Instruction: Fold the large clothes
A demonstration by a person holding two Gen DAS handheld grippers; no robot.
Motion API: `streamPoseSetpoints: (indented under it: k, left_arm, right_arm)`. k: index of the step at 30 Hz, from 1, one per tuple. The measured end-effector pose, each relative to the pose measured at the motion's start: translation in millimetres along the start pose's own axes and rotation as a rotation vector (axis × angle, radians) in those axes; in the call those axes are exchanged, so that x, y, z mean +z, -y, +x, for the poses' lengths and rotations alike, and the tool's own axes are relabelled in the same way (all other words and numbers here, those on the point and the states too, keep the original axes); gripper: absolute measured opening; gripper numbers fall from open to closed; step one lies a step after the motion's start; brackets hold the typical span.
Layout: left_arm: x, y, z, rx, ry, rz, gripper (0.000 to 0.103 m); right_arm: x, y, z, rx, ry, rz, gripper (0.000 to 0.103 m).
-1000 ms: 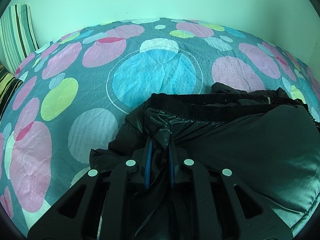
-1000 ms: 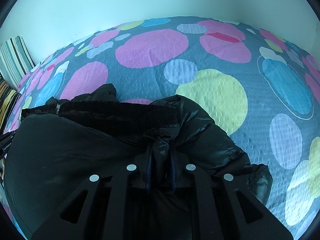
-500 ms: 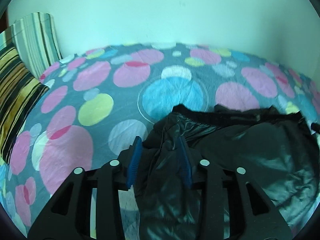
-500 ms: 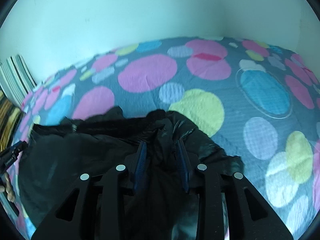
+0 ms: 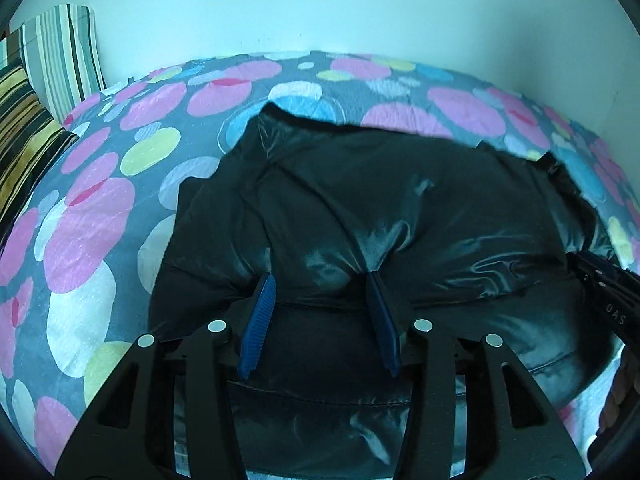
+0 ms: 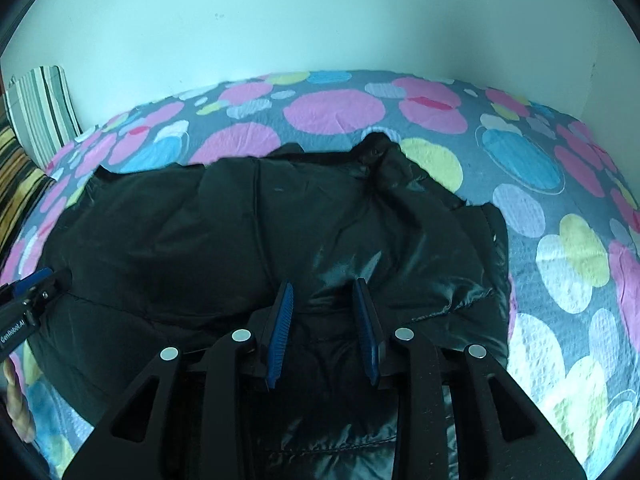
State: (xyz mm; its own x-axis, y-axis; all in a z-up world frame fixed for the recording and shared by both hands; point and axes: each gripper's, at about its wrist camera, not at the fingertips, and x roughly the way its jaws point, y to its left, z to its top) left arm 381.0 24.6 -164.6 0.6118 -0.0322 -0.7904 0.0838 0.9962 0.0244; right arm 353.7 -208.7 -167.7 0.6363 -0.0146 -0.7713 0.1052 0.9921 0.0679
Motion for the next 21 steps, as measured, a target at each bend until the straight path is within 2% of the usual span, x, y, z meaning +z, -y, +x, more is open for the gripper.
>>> streamPoseSetpoints:
  k: [3,6,10,15,21]
  left_arm:
    - [-4,5,9,0.023,-0.011,0.014,0.048]
    - [-7,2,17,0.003,-0.022,-0.002,0.048]
    - [-9,4,14,0.018,-0.004,0.017,0.048]
    - [-2,-3,-10,-0.011,0.015,-0.022,0.046]
    - [21,5,-33,-0.037,0.102,-0.002,0.047]
  right_arm:
    - [-6,-3,17,-0.024,-0.015,-0.006,0.032]
    - [-10,-6,24,-0.047,-0.008,-0.015,0.032]
    - [-11,-4,25,-0.036,-0.002,-0.008,0.032]
    - [-6,-6,11,-0.037,0.016,-0.017,0.032]
    - [11,-16,-24,0.028,0.100,0.000,0.032]
